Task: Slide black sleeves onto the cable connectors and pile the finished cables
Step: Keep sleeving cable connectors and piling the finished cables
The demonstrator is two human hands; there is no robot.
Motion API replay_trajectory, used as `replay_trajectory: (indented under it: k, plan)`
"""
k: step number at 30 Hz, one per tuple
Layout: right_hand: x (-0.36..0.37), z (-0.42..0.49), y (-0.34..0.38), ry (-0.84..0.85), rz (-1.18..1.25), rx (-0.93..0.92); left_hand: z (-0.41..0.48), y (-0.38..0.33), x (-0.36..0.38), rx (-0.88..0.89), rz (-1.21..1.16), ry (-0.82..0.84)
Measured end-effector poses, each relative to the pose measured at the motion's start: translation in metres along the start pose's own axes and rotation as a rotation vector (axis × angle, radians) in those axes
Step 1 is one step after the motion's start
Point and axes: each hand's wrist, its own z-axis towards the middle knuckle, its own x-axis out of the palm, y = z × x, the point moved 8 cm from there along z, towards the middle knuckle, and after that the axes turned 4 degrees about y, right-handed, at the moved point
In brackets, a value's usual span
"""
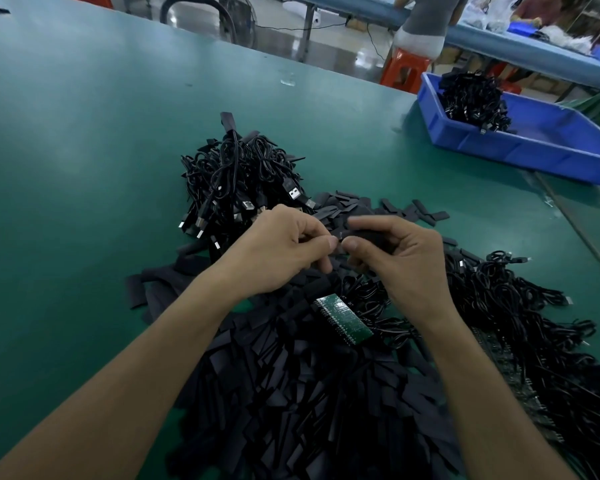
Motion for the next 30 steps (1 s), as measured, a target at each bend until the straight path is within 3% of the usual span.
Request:
replay_trajectory:
  k: [4,7,16,25,30]
  plan:
    - [-0.012,-0.004,-0.009,-0.262,0.030,0.032,0.000,0.001,-0.003,-0.012,-0.011,-0.090]
    - [-0.008,-0.008,-0.012,-0.344,0.078,0.035,-0.001,0.001,-0.003,-0.019,-0.036,-0.134]
    - [0.011,-0.013,-0.005,-0.380,0.252,-0.019,-0.004,-0.007,-0.001,0.035,-0.139,-0.244]
    - [0.014,-0.008,0.000,-0.300,0.249,-0.013,-0.001,-0.005,0.005,0.052,-0.217,-0.242]
    - [-0.002,-0.006,-0.001,-0.363,0.200,0.014,-0.002,-0.007,0.004,0.057,-0.124,-0.224]
